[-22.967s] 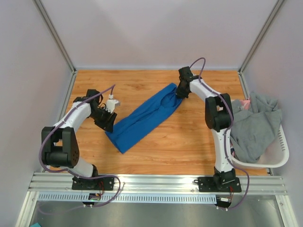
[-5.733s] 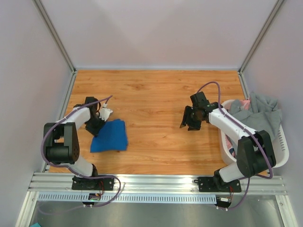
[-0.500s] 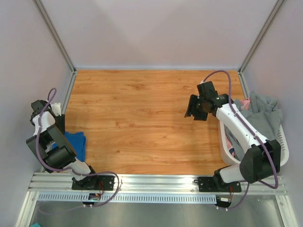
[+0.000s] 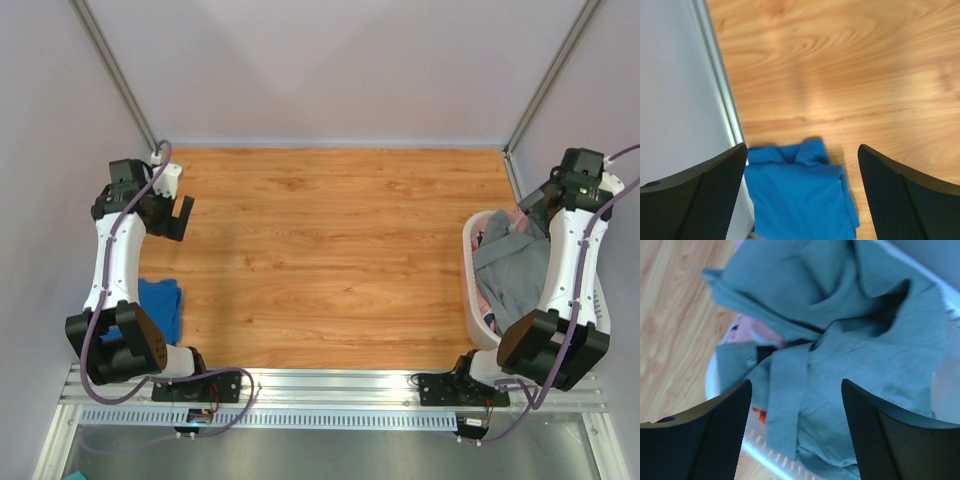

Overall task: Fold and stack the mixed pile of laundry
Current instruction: Pick up the shirt from the bin.

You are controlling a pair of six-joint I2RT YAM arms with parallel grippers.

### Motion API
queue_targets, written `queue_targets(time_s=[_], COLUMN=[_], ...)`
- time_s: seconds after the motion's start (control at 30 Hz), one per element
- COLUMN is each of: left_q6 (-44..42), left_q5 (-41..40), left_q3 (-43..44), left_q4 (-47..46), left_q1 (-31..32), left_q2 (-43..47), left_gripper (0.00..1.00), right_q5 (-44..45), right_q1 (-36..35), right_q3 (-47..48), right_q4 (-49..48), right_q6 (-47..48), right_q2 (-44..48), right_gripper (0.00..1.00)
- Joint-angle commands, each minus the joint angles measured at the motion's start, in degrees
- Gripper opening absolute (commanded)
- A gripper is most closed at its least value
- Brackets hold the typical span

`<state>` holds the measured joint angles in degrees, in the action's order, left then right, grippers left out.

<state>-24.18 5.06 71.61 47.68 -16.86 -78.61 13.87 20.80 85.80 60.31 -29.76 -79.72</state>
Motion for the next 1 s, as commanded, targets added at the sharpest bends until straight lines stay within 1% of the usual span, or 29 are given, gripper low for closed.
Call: queue_targets(time_s=[0.0,0.03,0.07,0.1,0.13,0.2,0.23,0.3,0.33,0.4,0.43,0.47,0.5,0.53,0.57,0.6,0.63,0.67,0.7,0.8,0.83,0.9,0.93,0.97], left_q6=[0.89,0.46,0.02,-0.33,-1.03,-2.18,-3.49,-4.64,-5.34,-2.90,0.59,2.89,4.83,7.55,8.10,7.75,7.23,6.79,7.04,8.10,7.93,7.14,6.70,6.00], left_q5=[-0.13,-0.49,-1.19,-1.37,-1.37,-0.32,3.25,7.92,12.30,15.05,17.24,18.22,18.84,20.15,21.30,24.09,25.34,26.22,26.75,25.97,25.18,24.56,24.73,25.08], left_q3=[8.09,11.23,12.83,14.68,18.26,22.32,26.34,29.45,30.50,28.86,28.32,28.06,29.71,30.85,31.82,32.09,31.40,30.52,28.08,24.64,24.28,23.75,23.66,23.49], left_q4=[5.22,5.84,6.37,7.50,7.95,10.05,10.76,11.91,11.73,7.36,4.21,3.74,4.17,6.52,7.59,8.30,8.48,8.22,7.61,6.28,7.24,8.65,10.40,11.28], left_q1=[6.21,7.62,10.33,11.58,12.72,14.75,15.01,15.02,15.10,15.10,15.10,15.10,15.02,15.02,15.02,15.10,15.02,15.10,15.02,15.10,15.10,15.02,15.02,15.10], left_q2=[0.39,-0.05,-0.49,-0.84,-1.11,-1.72,-2.07,-2.08,-1.55,0.46,1.00,1.26,1.09,-0.04,-0.58,-0.93,-0.76,-0.41,0.55,1.88,2.14,2.23,2.23,2.32], left_gripper=[1.00,1.00,1.00,1.00,1.00,1.00,1.00,1.00,1.00,1.00,1.00,1.00,1.00,1.00,1.00,1.00,1.00,1.00,1.00,1.00,1.00,1.00,1.00,1.00], right_q5=[8.36,9.59,10.47,11.61,14.40,19.58,20.66,20.85,20.85,21.46,21.12,20.50,19.71,19.36,18.83,18.83,18.65,18.65,18.83,19.18,19.35,19.27,18.83,16.74], right_q1=[2.84,3.89,4.16,4.25,4.34,4.86,5.22,6.62,6.89,7.50,7.85,8.12,8.90,9.17,9.35,9.35,9.35,9.44,9.44,9.35,9.35,9.35,9.35,9.26], right_q3=[-0.72,-0.63,-0.63,-0.63,-0.55,-1.16,-1.77,-3.70,-4.49,-6.25,-6.61,-6.70,-6.70,-6.70,-6.70,-6.70,-6.61,-6.52,-6.52,-6.26,-5.82,-4.68,-2.76,-1.70], right_q4=[-1.86,-2.91,-3.44,-3.71,-3.71,-3.27,-3.45,-4.76,-5.29,-7.39,-8.10,-8.46,-8.63,-8.72,-9.33,-9.60,-9.69,-9.78,-9.86,-10.83,-10.92,-10.92,-10.75,-10.57], right_q6=[-2.32,-3.37,-3.46,-3.64,-3.64,-3.55,-3.64,-3.73,-3.55,-3.20,-2.77,-2.76,-2.85,-2.50,-2.15,-1.62,-1.44,-1.01,-0.92,1.01,1.63,3.20,3.82,4.18], right_q2=[0.45,-0.34,-0.69,-1.13,-1.75,-2.80,-2.89,-2.28,-2.02,-2.01,-2.19,-2.80,-3.33,-3.51,-3.60,-3.34,-2.99,-2.37,-0.80,2.63,5.25,7.64,9.74,10.98], right_gripper=[0.75,0.75,0.75,0.75,0.76,0.76,0.78,0.78,0.78,0.76,0.74,0.70,0.54,0.45,0.37,0.21,0.13,0.00,0.00,0.00,0.00,0.00,0.00,0.00])
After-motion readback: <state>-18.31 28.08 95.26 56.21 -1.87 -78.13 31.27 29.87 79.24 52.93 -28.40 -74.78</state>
